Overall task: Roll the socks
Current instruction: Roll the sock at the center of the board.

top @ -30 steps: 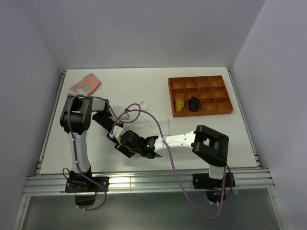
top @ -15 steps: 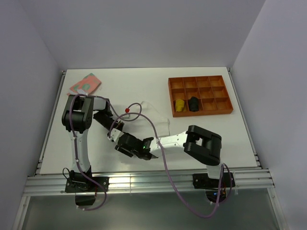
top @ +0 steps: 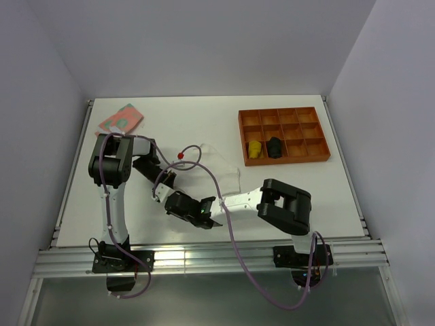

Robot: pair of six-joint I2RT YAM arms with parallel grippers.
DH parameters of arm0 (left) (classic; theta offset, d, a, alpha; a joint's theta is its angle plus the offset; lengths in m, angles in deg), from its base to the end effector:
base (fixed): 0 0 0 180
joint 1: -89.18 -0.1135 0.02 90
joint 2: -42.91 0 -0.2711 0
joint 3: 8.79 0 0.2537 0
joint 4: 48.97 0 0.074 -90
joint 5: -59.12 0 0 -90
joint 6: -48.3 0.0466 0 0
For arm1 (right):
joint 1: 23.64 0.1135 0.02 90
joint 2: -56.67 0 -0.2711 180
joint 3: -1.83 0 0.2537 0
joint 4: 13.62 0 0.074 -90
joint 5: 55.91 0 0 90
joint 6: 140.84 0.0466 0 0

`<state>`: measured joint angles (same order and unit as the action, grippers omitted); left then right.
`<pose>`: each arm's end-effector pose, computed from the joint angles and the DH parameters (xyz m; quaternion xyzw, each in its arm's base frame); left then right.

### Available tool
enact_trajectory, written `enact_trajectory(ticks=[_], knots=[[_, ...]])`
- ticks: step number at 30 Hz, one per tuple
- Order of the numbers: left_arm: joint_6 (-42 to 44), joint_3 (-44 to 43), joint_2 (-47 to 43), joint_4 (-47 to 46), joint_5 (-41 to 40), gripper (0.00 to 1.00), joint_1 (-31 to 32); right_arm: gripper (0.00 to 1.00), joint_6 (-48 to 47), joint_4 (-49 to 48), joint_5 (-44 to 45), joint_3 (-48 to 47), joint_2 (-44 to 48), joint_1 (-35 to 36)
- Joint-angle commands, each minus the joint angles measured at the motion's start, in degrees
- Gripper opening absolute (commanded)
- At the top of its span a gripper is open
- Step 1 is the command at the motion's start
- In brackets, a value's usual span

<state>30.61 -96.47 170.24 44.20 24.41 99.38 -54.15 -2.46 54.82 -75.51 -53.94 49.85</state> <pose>0.2997 -0.0928 0.0934 -0.4165 -0.7317 0.5369 0.0542 0.1328 0.3899 0.1458 -0.5087 0.7540 0.0833 0.4071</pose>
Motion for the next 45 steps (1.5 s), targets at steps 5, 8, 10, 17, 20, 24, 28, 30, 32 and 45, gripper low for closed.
enact_trajectory(ticks=[5, 8, 10, 17, 20, 24, 28, 30, 32, 45], knots=[[-3.66, -4.14, -6.73, -5.02, 5.7, 0.38, -2.37, 0.09, 4.7, 3.66, -4.38, 0.29, -0.66, -0.89], [-8.84, -4.31, -10.34, -9.24, 8.16, 0.41, -4.48, 0.08, 5.95, 4.28, -6.4, 1.25, 0.21, -1.6], [-14.73, -3.53, -14.02, -15.13, 9.83, 0.43, -6.32, 0.08, 7.35, 4.81, -8.33, 1.95, 1.44, -2.3], [-31.5, 2.18, -24.38, -35.16, 10.11, 0.41, -13.44, 0.07, 9.2, 8.67, -14.56, 1.43, 1.89, -4.14], [-40.75, 7.19, -31.23, -48.51, 7.74, 0.42, -16.87, 0.06, 9.46, 11.22, -19.48, -0.06, 1.1, -5.9], [-46.2, 15.35, -39.84, -59.08, 1.43, 0.42, -19.33, 0.06, 9.11, 15.79, -26.5, -3.31, -0.66, -8.79], [-42.27, 20.81, -45.67, -62.17, -3.42, 0.42, -19.51, 0.06, 9.11, 21.49, -33.97, -8.22, -2.24, -13.11], [-39.46, 23.88, -48.3, -63.83, -6.14, 0.43, -19.34, 0.07, 9.55, 23.87, -37.24, -12.08, -3.56, -15.73], [-36.82, 26.08, -50.33, -64.97, -7.56, 0.46, -19.34, 0.07, 10.34, 28.18, -41.29, -15.25, -6.01, -17.41], [-23.98, 42.6, -64.48, -73.15, -14.23, 0.59, -8.2, 0.11, 11.13, 39.96, -63.07, -30.64, -19.64, -25.94]])
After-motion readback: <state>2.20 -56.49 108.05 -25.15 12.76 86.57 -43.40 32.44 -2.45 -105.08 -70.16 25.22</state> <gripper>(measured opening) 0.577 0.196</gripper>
